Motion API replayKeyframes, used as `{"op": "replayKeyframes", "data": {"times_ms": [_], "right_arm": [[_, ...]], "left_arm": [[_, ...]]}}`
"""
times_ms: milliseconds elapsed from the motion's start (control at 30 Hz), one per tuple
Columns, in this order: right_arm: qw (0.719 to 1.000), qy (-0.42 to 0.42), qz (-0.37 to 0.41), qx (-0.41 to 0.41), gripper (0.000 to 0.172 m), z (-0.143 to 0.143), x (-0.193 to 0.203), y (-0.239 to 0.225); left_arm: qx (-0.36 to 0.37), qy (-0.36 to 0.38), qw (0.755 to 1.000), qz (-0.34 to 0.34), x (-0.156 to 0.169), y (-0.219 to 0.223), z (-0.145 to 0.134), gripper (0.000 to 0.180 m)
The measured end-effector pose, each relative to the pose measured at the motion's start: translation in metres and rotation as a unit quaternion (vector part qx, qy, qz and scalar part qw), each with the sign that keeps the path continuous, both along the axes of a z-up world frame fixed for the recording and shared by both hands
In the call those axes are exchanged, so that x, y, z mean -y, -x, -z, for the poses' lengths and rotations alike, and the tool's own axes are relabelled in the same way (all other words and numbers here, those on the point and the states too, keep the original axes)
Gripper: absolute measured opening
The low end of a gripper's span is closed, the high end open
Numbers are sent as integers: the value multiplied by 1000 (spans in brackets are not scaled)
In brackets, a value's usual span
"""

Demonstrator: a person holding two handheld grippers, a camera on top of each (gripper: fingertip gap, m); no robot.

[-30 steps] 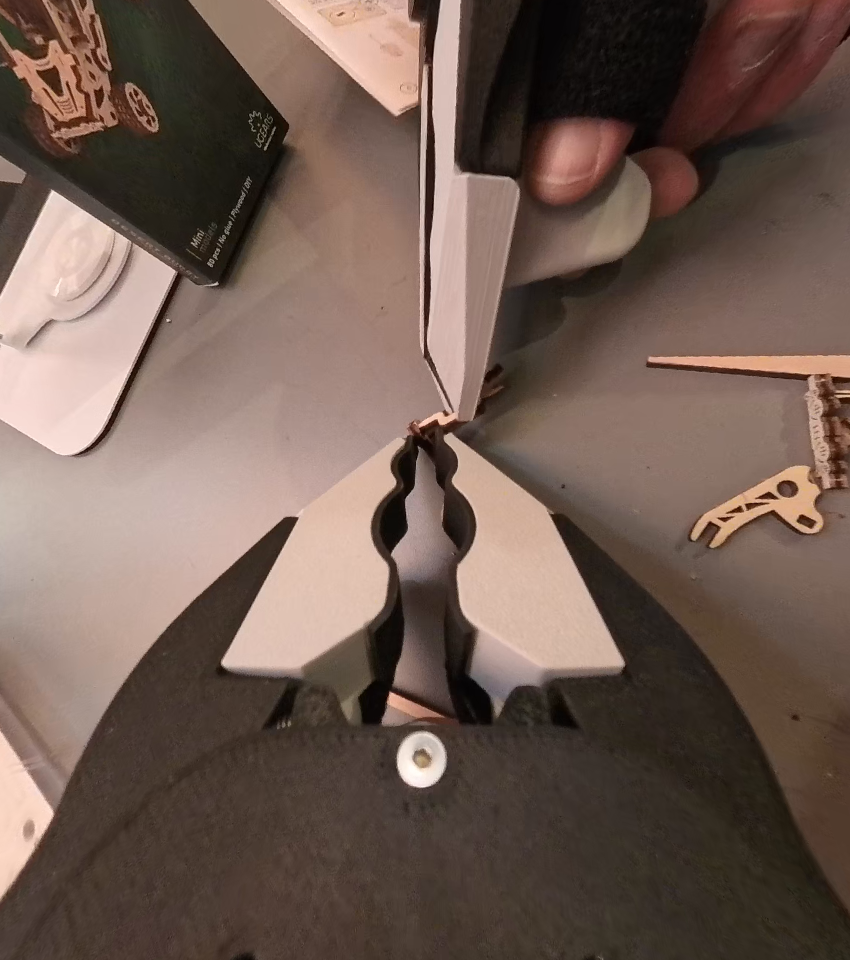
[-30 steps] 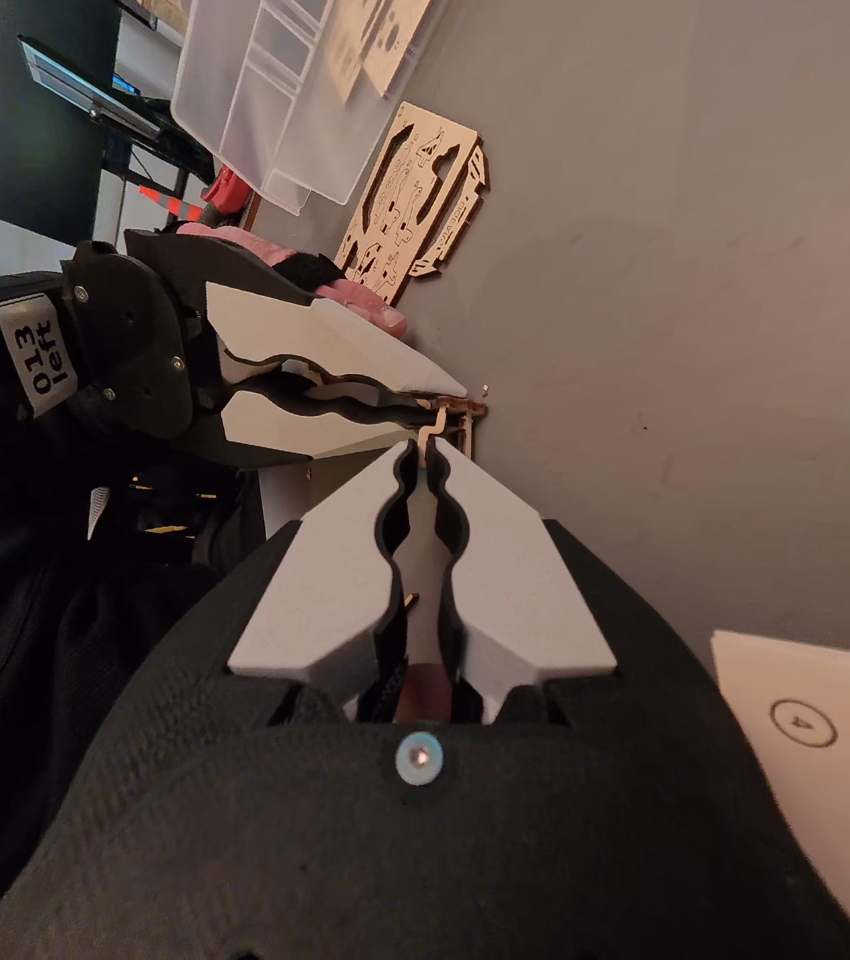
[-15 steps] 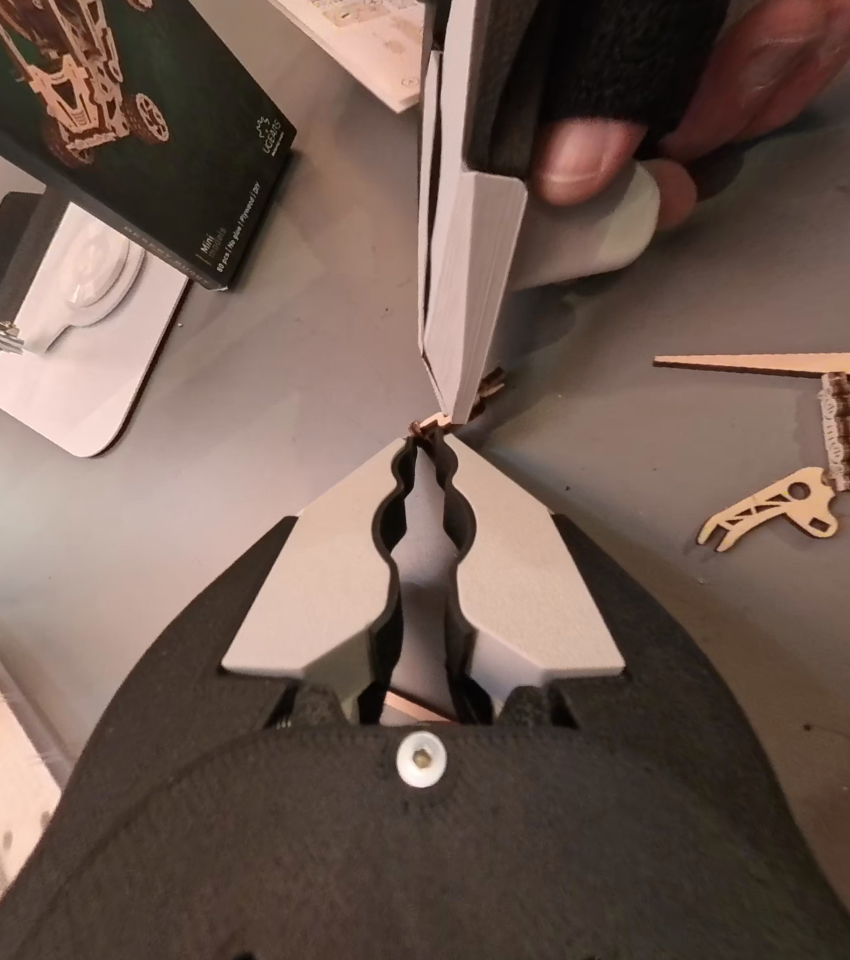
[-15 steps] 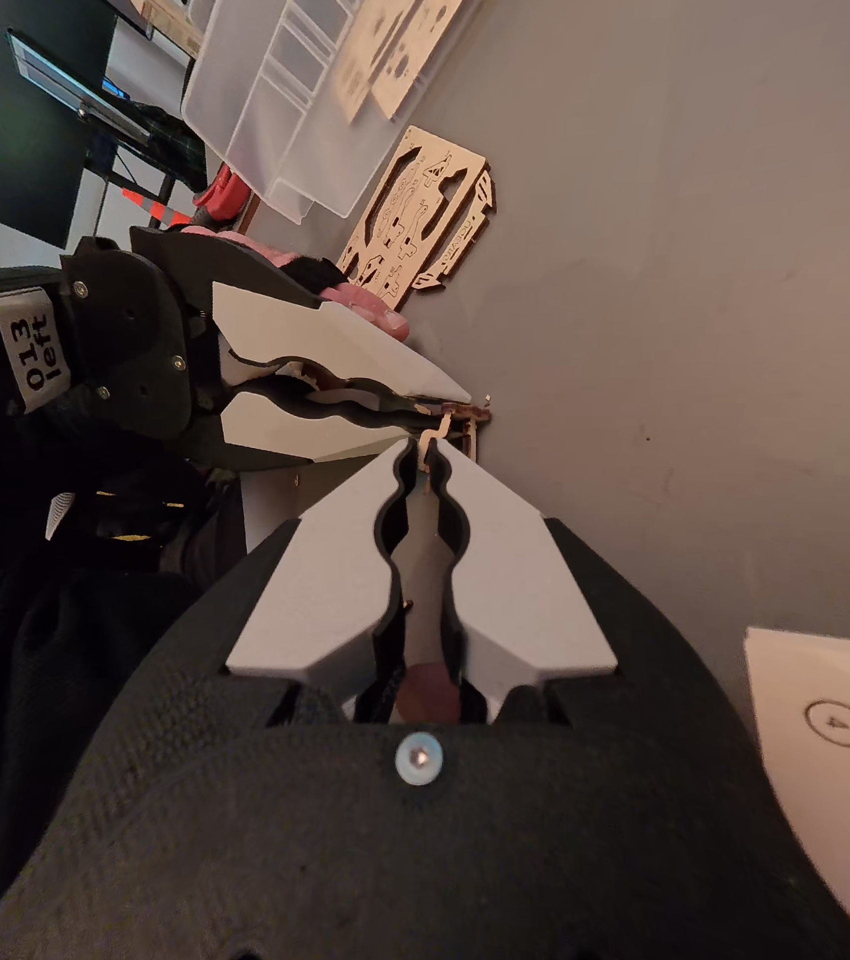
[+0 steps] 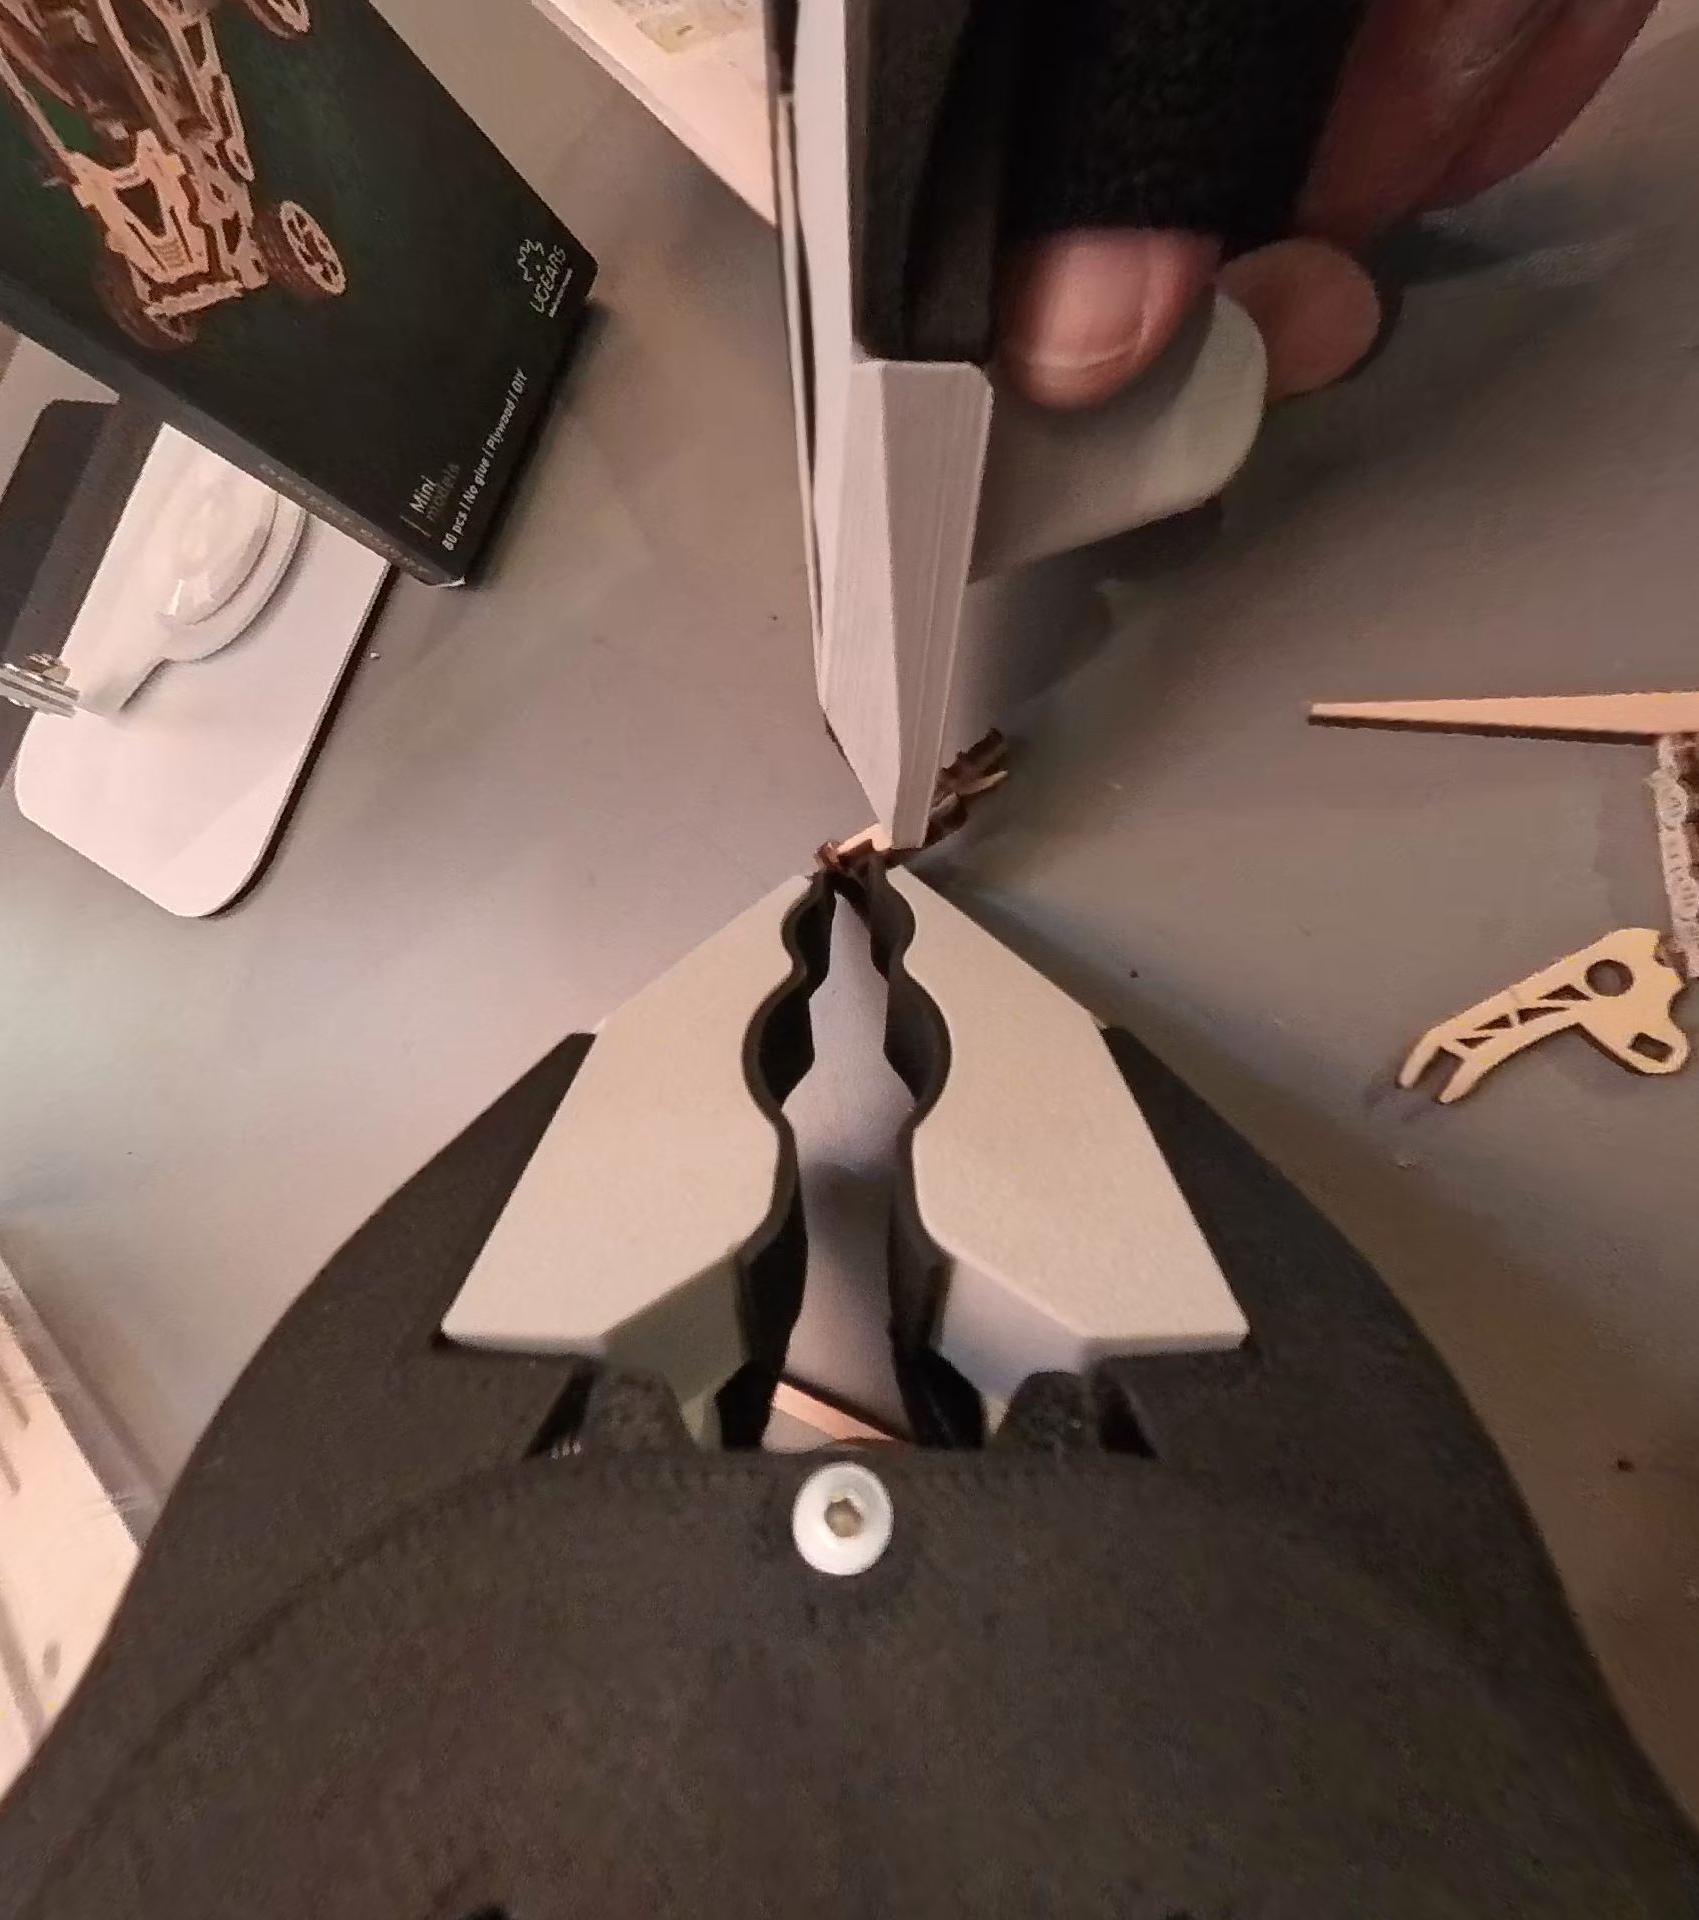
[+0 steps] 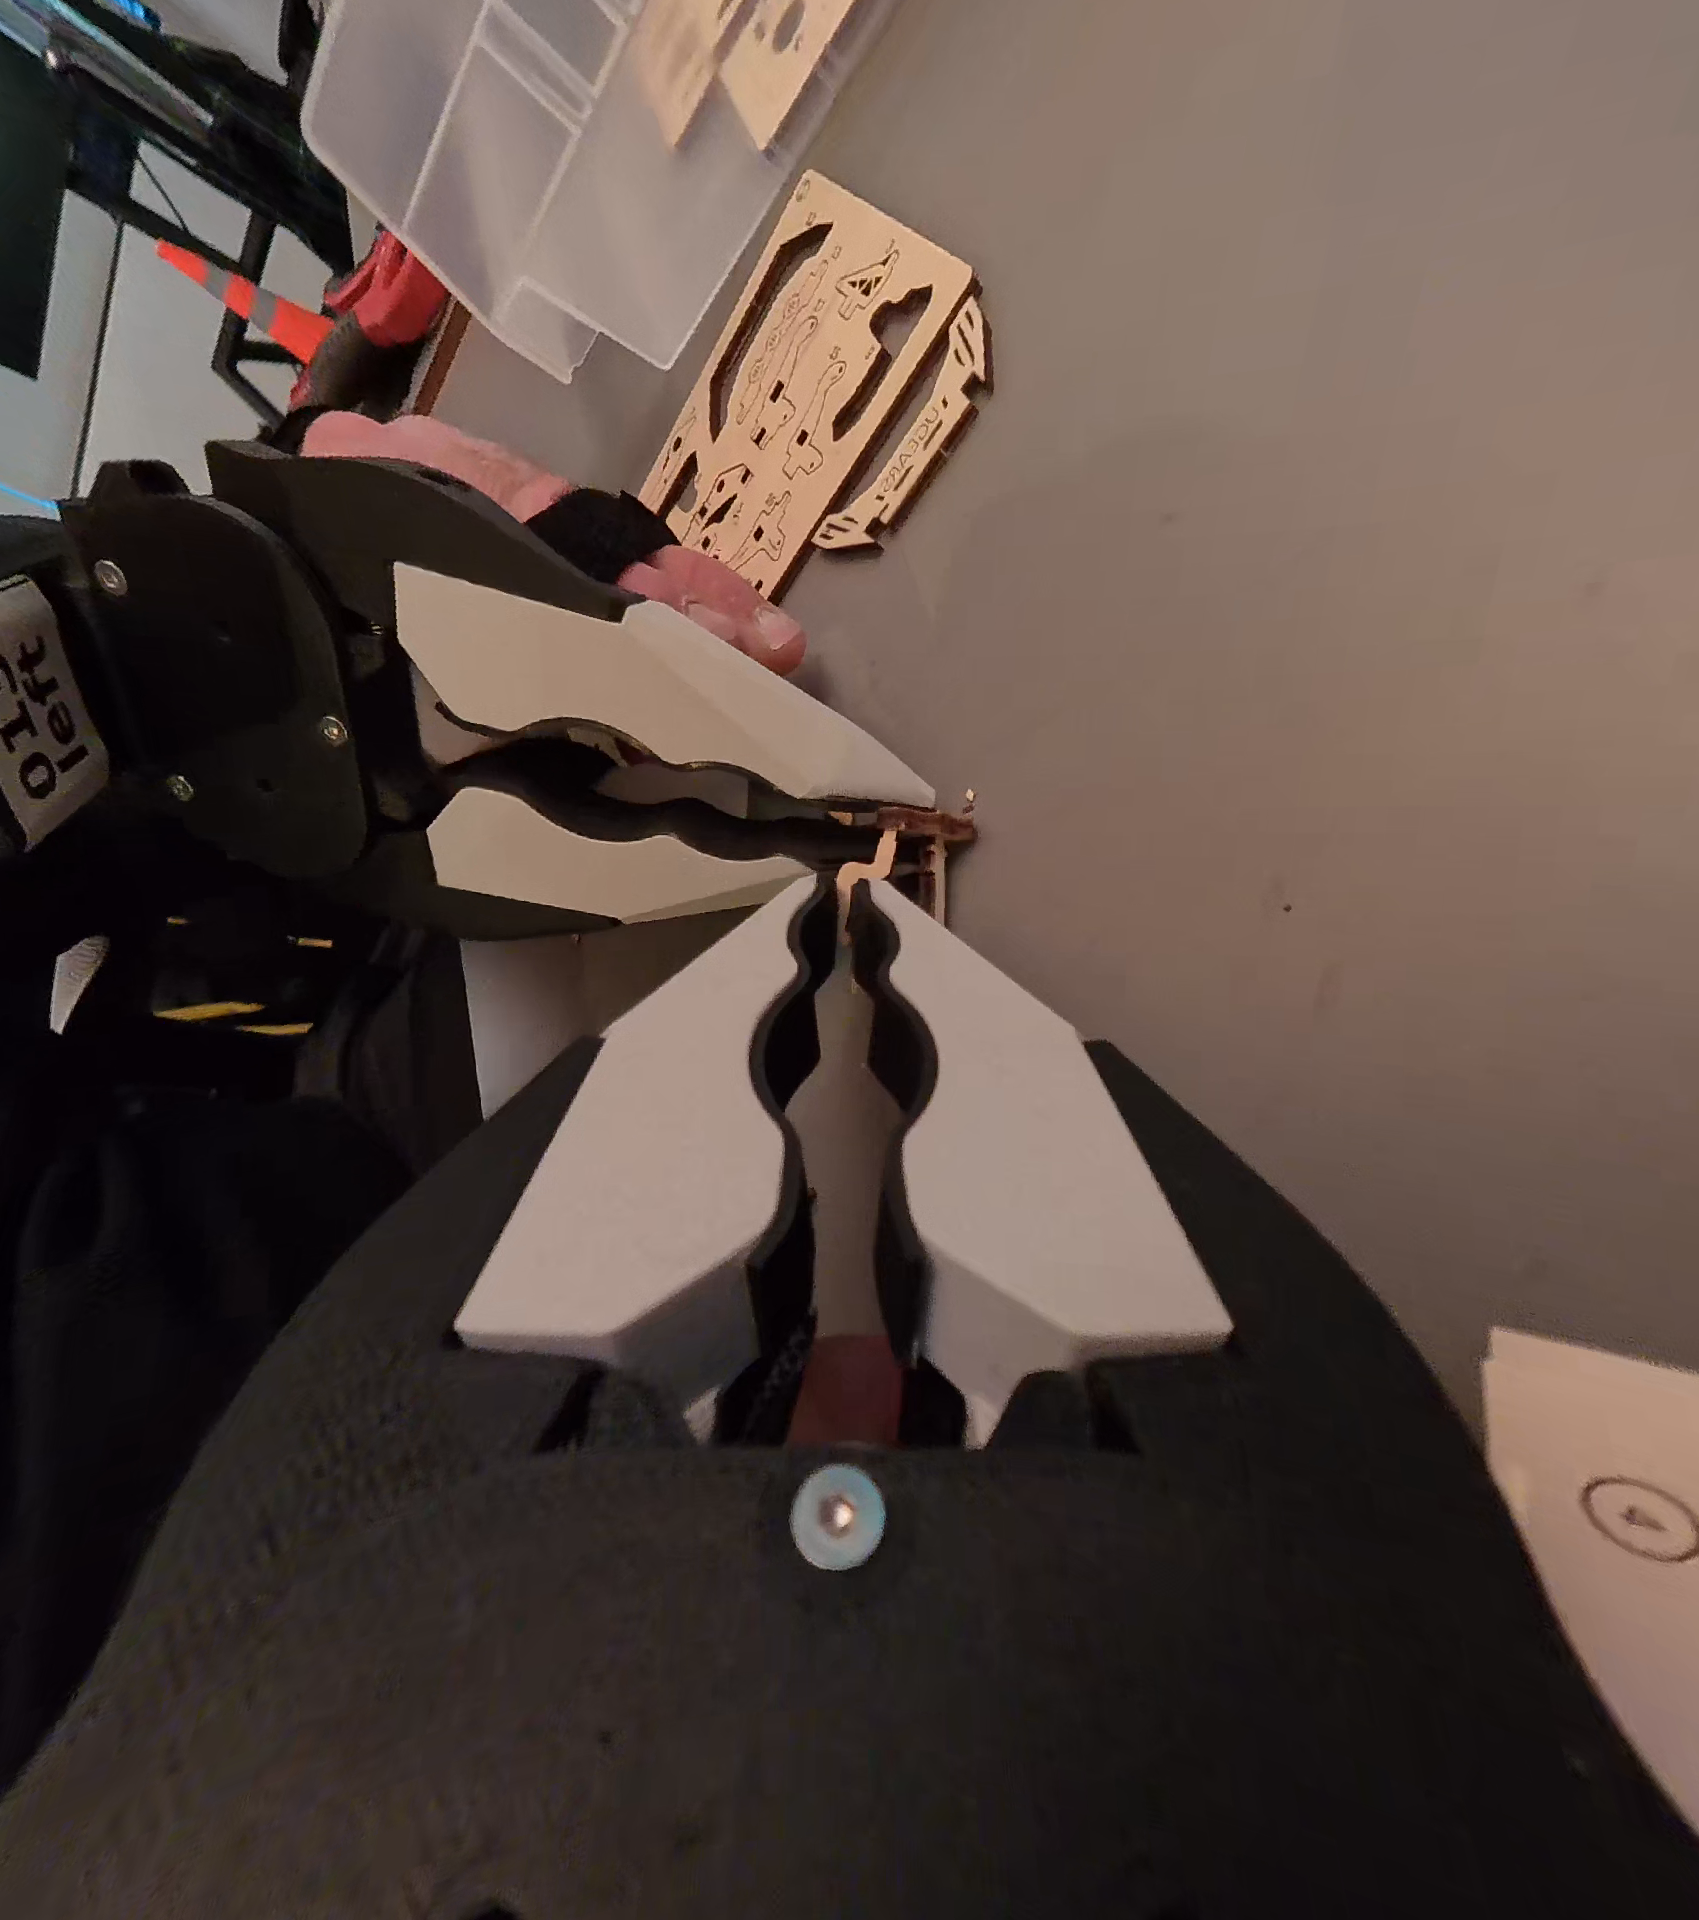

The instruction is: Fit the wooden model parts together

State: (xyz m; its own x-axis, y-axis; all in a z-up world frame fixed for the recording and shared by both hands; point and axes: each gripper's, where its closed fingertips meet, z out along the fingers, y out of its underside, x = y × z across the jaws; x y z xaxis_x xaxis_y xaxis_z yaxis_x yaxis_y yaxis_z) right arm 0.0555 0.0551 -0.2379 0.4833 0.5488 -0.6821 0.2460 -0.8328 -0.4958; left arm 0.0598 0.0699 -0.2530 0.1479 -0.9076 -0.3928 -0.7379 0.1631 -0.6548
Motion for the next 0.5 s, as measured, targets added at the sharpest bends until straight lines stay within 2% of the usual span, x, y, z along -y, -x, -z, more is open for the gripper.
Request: {"op": "replayKeyframes", "data": {"times_ms": [233, 500], "right_arm": [[999, 13, -34, -24, 0, -4, -3, 1], [999, -3, -30, -25, 0, -5, -4, 0]], "left_arm": [[2, 8, 1000, 2, 0, -1, 0, 5], [3, 10, 1000, 2, 0, -1, 0, 5]]}}
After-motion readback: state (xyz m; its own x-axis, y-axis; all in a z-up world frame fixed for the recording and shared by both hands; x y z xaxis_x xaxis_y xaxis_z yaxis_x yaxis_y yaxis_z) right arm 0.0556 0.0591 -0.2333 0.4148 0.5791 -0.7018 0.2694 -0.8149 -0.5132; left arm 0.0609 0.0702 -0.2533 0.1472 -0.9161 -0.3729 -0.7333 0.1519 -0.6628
